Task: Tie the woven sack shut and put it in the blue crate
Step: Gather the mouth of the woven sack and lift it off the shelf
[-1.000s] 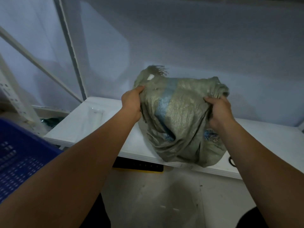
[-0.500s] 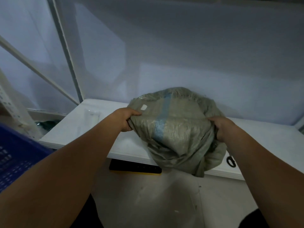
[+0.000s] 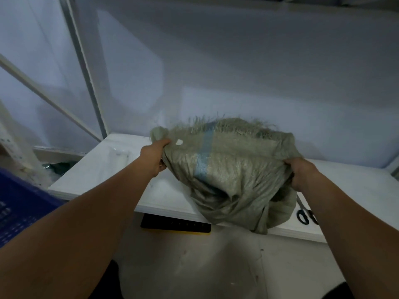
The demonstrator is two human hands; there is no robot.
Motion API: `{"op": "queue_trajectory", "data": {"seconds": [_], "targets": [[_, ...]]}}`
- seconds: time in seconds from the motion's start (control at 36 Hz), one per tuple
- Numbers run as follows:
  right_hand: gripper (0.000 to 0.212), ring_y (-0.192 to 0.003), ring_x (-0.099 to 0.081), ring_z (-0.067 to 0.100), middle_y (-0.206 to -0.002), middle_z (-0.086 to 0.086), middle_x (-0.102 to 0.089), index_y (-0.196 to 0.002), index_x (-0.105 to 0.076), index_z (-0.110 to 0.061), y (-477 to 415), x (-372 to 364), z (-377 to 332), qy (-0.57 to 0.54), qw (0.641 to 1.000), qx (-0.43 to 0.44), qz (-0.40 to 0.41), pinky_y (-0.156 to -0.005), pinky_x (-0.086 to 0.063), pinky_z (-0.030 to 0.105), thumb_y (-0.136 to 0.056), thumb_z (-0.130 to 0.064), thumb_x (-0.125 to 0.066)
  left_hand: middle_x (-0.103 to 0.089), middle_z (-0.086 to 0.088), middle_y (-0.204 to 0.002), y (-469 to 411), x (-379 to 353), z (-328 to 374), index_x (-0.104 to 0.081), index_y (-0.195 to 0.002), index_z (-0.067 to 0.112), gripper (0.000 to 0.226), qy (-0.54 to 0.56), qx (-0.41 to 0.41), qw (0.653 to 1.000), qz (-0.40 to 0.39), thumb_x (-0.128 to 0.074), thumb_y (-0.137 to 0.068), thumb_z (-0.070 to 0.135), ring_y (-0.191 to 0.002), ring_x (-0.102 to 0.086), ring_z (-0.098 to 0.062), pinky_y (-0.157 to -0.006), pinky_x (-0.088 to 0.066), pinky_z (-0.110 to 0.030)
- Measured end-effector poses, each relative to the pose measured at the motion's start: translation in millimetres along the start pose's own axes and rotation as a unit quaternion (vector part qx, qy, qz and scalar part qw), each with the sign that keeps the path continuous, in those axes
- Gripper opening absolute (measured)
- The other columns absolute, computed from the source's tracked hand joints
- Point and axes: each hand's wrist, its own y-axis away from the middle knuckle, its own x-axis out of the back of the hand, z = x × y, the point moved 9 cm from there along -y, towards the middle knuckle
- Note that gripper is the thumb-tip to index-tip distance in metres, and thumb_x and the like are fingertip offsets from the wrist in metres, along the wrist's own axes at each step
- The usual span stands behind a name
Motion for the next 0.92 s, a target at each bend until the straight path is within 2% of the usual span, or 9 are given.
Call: {"op": "queue_trajectory", "data": {"seconds": [0.08, 0.25, 0.33, 0.42, 0.58, 0.67, 0.75, 0.81, 0.92], "targets": [[0.049, -0.094, -0.065, 0.032, -0.113, 0.014, -0.067, -0.123, -0.060, -0.008, 12, -9, 2, -0.008, 0.999, -0.006, -0.033, -0.068, -0.054, 0.039, -0.084, -0.033, -0.076, -0.069, -0.010, -0.109, 3, -5, 5, -0.059, -0.127, 0.015, 0.051, 0.013, -0.008, 1.000, -0.022, -0.072, -0.084, 0.039, -0.093, -0.066, -0.024, -0.063, -0.055, -0.031], [0.057, -0.107, -0.067, 0.034, -0.118, 0.017, -0.070, -0.126, -0.062, -0.004, 25, -39, -1, 0.061, 0.986, 0.005, -0.157, -0.092, -0.053, 0.047, -0.075, -0.019, -0.082, -0.072, -0.012, -0.104, 8, -15, 33, -0.066, -0.114, 0.011, 0.029, 0.001, -0.119, 0.992, -0.042, -0.071, -0.085, 0.008, -0.085, -0.069, -0.022, -0.067, -0.059, -0.030], [0.049, -0.098, -0.069, 0.031, -0.115, 0.015, -0.071, -0.126, -0.063, -0.004, 23, -42, -23, 0.001, 0.991, 0.071, -0.114, -0.070, -0.057, 0.036, -0.081, -0.012, -0.078, -0.075, -0.009, -0.107, 17, -28, 62, -0.068, -0.115, 0.013, 0.034, 0.020, -0.178, 0.981, -0.075, -0.074, -0.082, 0.005, -0.095, -0.073, -0.024, -0.082, -0.060, -0.036], [0.048, -0.092, -0.068, 0.028, -0.112, 0.013, -0.069, -0.130, -0.059, -0.004, 16, -38, -30, -0.017, 0.992, 0.096, -0.079, -0.062, -0.055, 0.032, -0.085, -0.011, -0.075, -0.072, -0.014, -0.106, 12, -19, 62, -0.066, -0.104, 0.007, 0.022, -0.030, -0.170, 0.985, -0.028, -0.071, -0.084, 0.004, -0.094, -0.070, -0.028, -0.083, -0.061, -0.042], [0.054, -0.096, -0.064, 0.031, -0.124, 0.015, -0.064, -0.132, -0.057, -0.002, -15, -8, -1, 0.042, 0.999, 0.018, -0.004, -0.085, -0.055, 0.045, -0.082, -0.008, -0.075, -0.060, -0.016, -0.096, -2, 10, 29, -0.055, -0.094, 0.004, 0.010, -0.146, -0.091, 0.983, 0.070, -0.063, -0.089, 0.000, -0.070, -0.057, -0.025, -0.087, -0.055, -0.041], [0.058, -0.101, -0.064, 0.035, -0.118, 0.016, -0.066, -0.130, -0.059, -0.001, -31, -2, -1, 0.041, 0.999, 0.019, 0.013, -0.088, -0.054, 0.052, -0.075, -0.010, -0.077, -0.061, -0.016, -0.111, -6, 12, 32, -0.059, -0.113, 0.004, 0.025, -0.130, -0.098, 0.984, 0.077, -0.065, -0.089, 0.002, -0.093, -0.063, -0.033, -0.095, -0.055, -0.045], [0.054, -0.100, -0.064, 0.037, -0.116, 0.017, -0.066, -0.127, -0.059, 0.003, -8, -7, -10, 0.073, 0.996, 0.033, 0.028, -0.086, -0.054, 0.055, -0.077, -0.008, -0.077, -0.058, -0.008, -0.087, -6, 14, 37, -0.053, -0.080, 0.012, 0.018, -0.131, -0.112, 0.981, 0.092, -0.067, -0.085, 0.003, -0.106, -0.063, -0.037, -0.094, -0.056, -0.049], [0.056, -0.102, -0.064, 0.037, -0.116, 0.017, -0.065, -0.128, -0.057, 0.005, -1, -9, -15, 0.084, 0.995, 0.050, 0.029, -0.090, -0.053, 0.056, -0.077, -0.008, -0.078, -0.059, -0.010, -0.091, -5, 12, 35, -0.058, -0.092, 0.003, 0.013, -0.125, -0.102, 0.983, 0.087, -0.069, -0.084, 0.005, -0.101, -0.064, -0.036, -0.091, -0.057, -0.049], [0.071, -0.101, -0.065, 0.038, -0.120, 0.019, -0.064, -0.135, -0.053, 0.003, -11, -12, -9, 0.086, 0.995, 0.045, 0.014, -0.087, -0.055, 0.053, -0.071, -0.013, -0.081, -0.064, -0.015, -0.104, -3, -2, 13, -0.054, -0.127, -0.001, 0.052, -0.092, -0.004, 0.996, 0.014, -0.075, -0.083, 0.016, -0.090, -0.065, -0.030, -0.077, -0.059, -0.041]]}}
